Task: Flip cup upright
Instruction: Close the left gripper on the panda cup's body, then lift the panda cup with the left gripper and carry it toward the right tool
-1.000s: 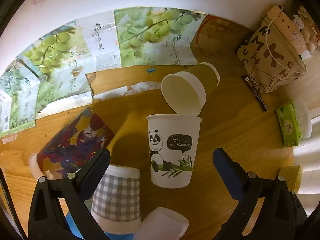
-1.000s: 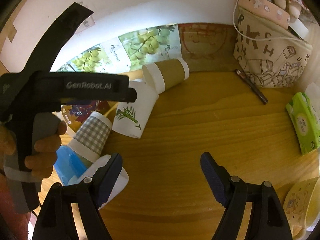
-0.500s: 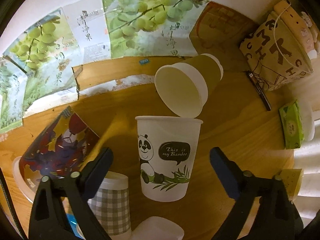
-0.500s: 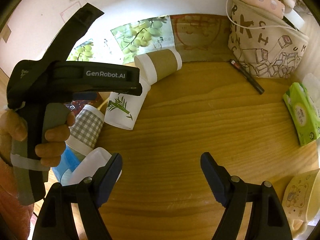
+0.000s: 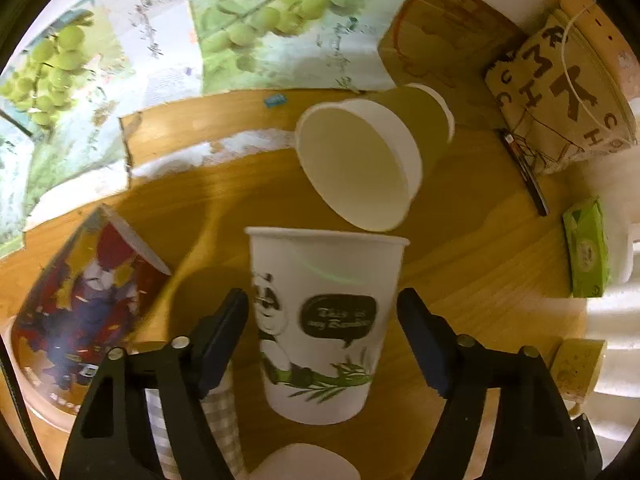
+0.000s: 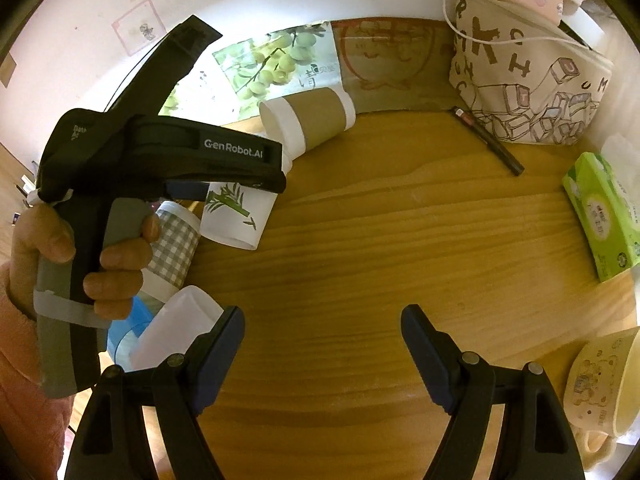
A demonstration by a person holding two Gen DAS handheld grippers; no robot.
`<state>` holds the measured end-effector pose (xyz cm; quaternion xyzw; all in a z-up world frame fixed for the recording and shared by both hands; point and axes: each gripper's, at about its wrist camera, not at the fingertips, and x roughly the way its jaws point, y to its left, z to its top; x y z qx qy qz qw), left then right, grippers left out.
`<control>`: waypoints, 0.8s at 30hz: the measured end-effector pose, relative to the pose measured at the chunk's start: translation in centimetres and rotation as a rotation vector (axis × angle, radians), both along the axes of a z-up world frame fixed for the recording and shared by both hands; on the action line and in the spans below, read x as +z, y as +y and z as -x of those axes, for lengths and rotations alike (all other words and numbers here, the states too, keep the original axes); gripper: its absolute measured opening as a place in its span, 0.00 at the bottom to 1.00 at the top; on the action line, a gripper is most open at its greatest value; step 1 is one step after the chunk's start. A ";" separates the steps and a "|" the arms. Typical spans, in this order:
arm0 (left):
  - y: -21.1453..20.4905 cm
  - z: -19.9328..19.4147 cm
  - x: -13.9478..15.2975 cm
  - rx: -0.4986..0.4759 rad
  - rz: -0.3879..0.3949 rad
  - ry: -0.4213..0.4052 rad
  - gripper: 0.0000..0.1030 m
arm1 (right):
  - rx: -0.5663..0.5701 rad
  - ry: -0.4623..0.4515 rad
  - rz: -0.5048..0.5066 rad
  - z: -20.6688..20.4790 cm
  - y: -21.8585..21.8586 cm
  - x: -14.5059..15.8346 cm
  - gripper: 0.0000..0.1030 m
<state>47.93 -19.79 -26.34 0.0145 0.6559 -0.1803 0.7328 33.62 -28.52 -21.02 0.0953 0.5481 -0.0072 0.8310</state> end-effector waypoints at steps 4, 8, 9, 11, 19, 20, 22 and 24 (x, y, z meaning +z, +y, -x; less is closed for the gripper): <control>-0.7 0.1 -0.3 -0.014 -0.010 0.002 0.66 | -0.009 -0.001 -0.001 0.1 -0.2 0.1 0.79; -1.1 0.2 -0.4 -0.020 -0.010 -0.004 0.66 | -0.010 0.000 -0.004 0.4 -0.1 0.1 0.79; -1.2 0.2 -0.4 -0.022 -0.011 -0.006 0.65 | -0.009 0.000 -0.005 0.5 -0.1 0.1 0.79; -1.0 0.2 -0.1 -0.027 -0.015 -0.010 0.65 | -0.008 -0.001 -0.007 0.7 0.0 0.2 0.79; -0.8 1.3 1.5 -0.063 -0.037 -0.057 0.64 | -0.001 -0.008 -0.013 1.3 0.4 0.6 0.79; -0.8 1.5 1.8 -0.065 -0.034 -0.061 0.64 | 0.000 -0.011 -0.012 1.5 0.4 0.8 0.79; -0.8 1.8 2.6 -0.068 -0.036 -0.074 0.64 | 0.004 -0.019 -0.013 1.8 0.4 1.1 0.79; -0.9 2.0 3.2 -0.071 -0.043 -0.085 0.64 | 0.006 -0.027 -0.012 2.2 0.5 1.5 0.79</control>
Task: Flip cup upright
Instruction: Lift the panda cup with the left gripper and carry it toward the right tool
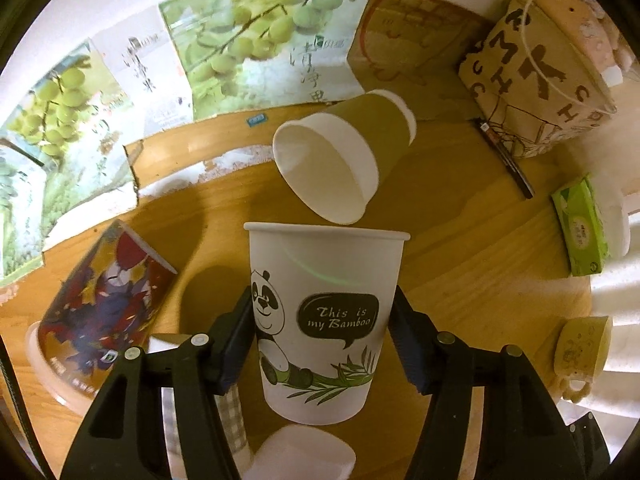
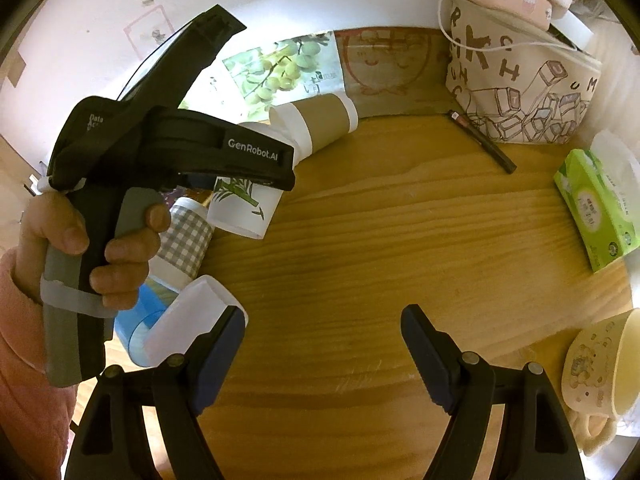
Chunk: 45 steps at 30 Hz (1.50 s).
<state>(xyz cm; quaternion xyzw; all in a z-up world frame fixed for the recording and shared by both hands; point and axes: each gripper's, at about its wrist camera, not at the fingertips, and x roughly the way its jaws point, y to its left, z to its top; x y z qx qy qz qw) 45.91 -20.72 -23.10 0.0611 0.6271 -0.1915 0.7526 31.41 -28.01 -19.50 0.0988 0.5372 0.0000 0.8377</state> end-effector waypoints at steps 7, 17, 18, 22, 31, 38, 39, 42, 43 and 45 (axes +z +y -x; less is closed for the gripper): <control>0.8 1.7 3.6 -0.008 0.024 -0.055 0.64 | 0.008 -0.045 0.008 1.9 0.4 1.9 0.79; 3.0 5.4 8.1 0.025 0.012 -0.127 0.64 | 0.035 -0.121 0.006 5.3 1.2 4.6 0.79; 3.2 5.9 8.3 0.030 0.008 -0.130 0.64 | 0.040 -0.129 0.004 5.6 1.4 4.9 0.79; 4.6 8.2 9.5 0.050 -0.002 -0.132 0.64 | 0.067 -0.154 -0.006 7.0 1.9 5.7 0.79; 7.2 13.2 11.3 0.110 -0.026 -0.151 0.64 | 0.139 -0.216 -0.020 9.8 3.1 7.4 0.79; 9.3 16.9 11.6 0.177 -0.051 -0.158 0.64 | 0.190 -0.263 -0.042 11.6 3.6 7.8 0.79; 9.5 17.5 11.6 0.183 -0.053 -0.157 0.64 | 0.194 -0.267 -0.043 11.9 3.7 7.8 0.79; 10.1 19.0 11.4 0.195 -0.073 -0.161 0.64 | 0.206 -0.273 -0.049 12.8 3.9 7.4 0.79; 10.4 19.7 11.3 0.203 -0.081 -0.159 0.64 | 0.208 -0.272 -0.052 13.1 4.0 7.3 0.79; 10.8 20.5 11.0 0.214 -0.088 -0.151 0.64 | 0.211 -0.270 -0.062 13.8 4.1 7.0 0.79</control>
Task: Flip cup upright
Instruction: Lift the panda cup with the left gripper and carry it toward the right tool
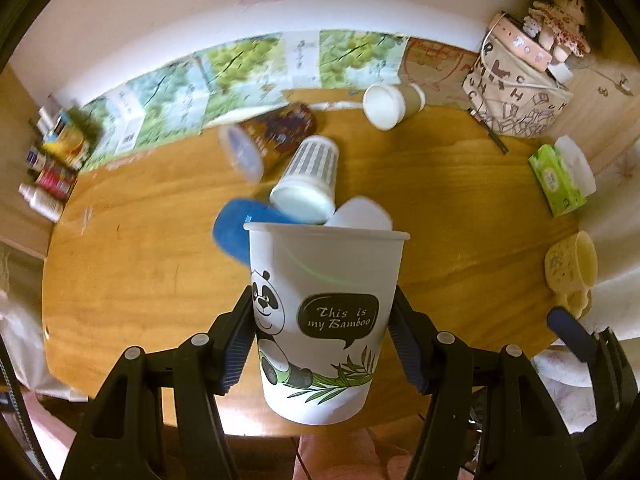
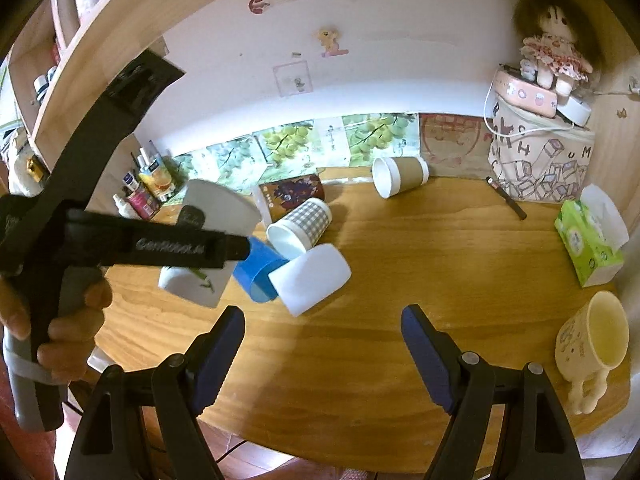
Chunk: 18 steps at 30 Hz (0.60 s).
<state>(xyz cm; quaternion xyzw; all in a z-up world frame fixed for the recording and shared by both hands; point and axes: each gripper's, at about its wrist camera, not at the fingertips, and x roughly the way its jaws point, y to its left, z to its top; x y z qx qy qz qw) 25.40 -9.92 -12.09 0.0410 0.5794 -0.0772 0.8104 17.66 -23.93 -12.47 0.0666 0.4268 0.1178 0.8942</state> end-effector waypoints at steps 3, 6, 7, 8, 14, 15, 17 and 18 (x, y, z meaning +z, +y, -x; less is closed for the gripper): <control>0.6 1.5 -0.7 0.014 -0.012 0.016 0.64 | 0.004 0.007 -0.012 1.1 -0.1 -0.5 0.79; 1.3 2.9 -1.4 0.029 -0.015 0.029 0.64 | 0.004 0.021 -0.033 1.8 -0.3 -1.0 0.79; 1.5 3.3 -1.6 0.037 -0.015 0.035 0.64 | 0.003 0.028 -0.044 2.1 -0.4 -1.2 0.79; 1.8 3.7 -2.0 0.045 -0.014 0.043 0.64 | 0.002 0.033 -0.051 2.4 -0.5 -1.4 0.79; 2.2 5.5 -4.3 0.054 -0.003 0.097 0.64 | -0.010 0.084 -0.068 3.4 -0.7 -2.9 0.79; 2.2 5.7 -4.6 0.053 -0.001 0.104 0.64 | -0.013 0.092 -0.076 3.4 -0.8 -3.1 0.79; 2.2 6.0 -5.4 0.049 0.013 0.126 0.64 | -0.024 0.115 -0.095 3.4 -1.0 -3.6 0.79; 2.3 6.1 -5.9 0.048 0.019 0.138 0.64 | -0.031 0.128 -0.104 3.4 -1.1 -3.8 0.79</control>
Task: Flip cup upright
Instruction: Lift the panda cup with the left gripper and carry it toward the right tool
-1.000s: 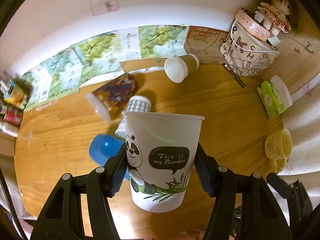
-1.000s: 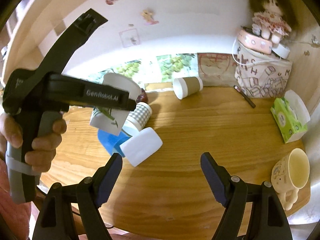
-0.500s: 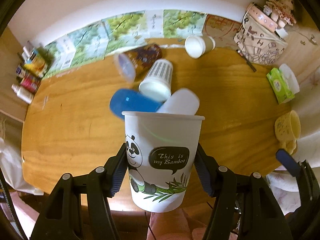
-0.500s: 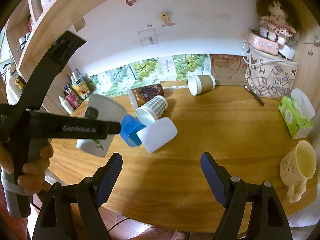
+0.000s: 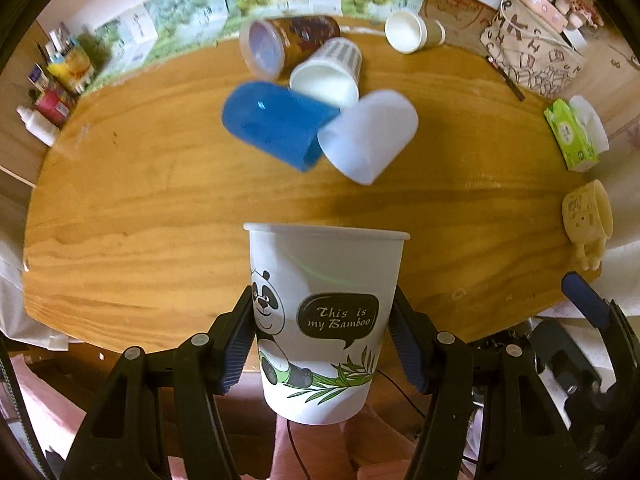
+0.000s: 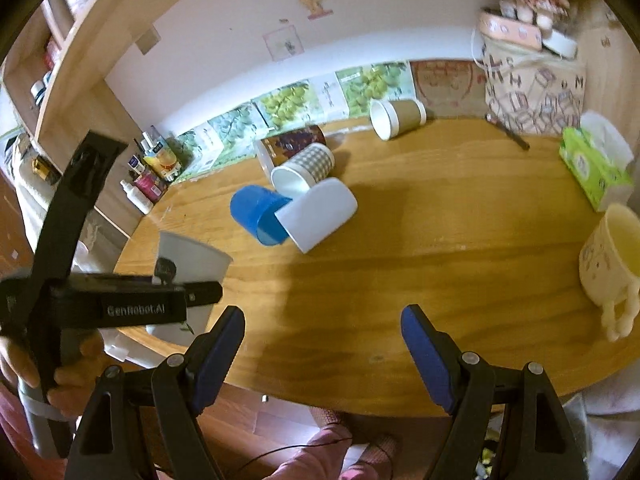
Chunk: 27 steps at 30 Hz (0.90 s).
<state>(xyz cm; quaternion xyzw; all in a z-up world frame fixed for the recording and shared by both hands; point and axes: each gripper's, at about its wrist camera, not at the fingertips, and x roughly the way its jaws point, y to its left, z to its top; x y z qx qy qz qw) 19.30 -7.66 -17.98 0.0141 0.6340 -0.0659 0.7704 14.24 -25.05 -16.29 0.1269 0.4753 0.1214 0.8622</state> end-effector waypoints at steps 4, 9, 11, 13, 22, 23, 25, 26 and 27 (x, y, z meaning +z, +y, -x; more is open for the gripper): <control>0.0 -0.3 -1.4 -0.017 0.015 0.022 0.64 | -0.020 0.034 -0.027 -0.3 -0.4 -0.8 0.79; -0.2 -0.8 -2.7 -0.027 0.035 0.035 0.64 | -0.065 0.056 -0.038 -1.0 -1.0 -2.1 0.79; -0.2 -1.1 -3.4 -0.023 0.032 0.036 0.64 | -0.081 0.072 -0.057 -1.4 -1.3 -2.6 0.79; -0.2 -1.4 -4.0 -0.014 0.038 0.033 0.65 | -0.090 0.087 -0.080 -1.6 -1.5 -3.1 0.79; -0.1 -2.0 -6.3 0.014 0.046 0.050 0.66 | -0.083 0.132 -0.129 -3.1 -1.9 -4.7 0.79; 0.0 -2.1 -6.5 0.017 0.056 0.059 0.66 | -0.084 0.132 -0.128 -3.2 -1.9 -4.7 0.79; 0.2 -2.2 -6.8 0.026 0.072 0.071 0.66 | -0.082 0.130 -0.129 -3.6 -1.9 -4.7 0.79; 0.4 -2.2 -6.9 0.031 0.081 0.076 0.66 | -0.080 0.130 -0.130 -3.7 -1.9 -4.8 0.79; 0.7 -2.3 -7.0 0.032 0.089 0.078 0.66 | -0.079 0.132 -0.131 -3.9 -1.9 -4.8 0.79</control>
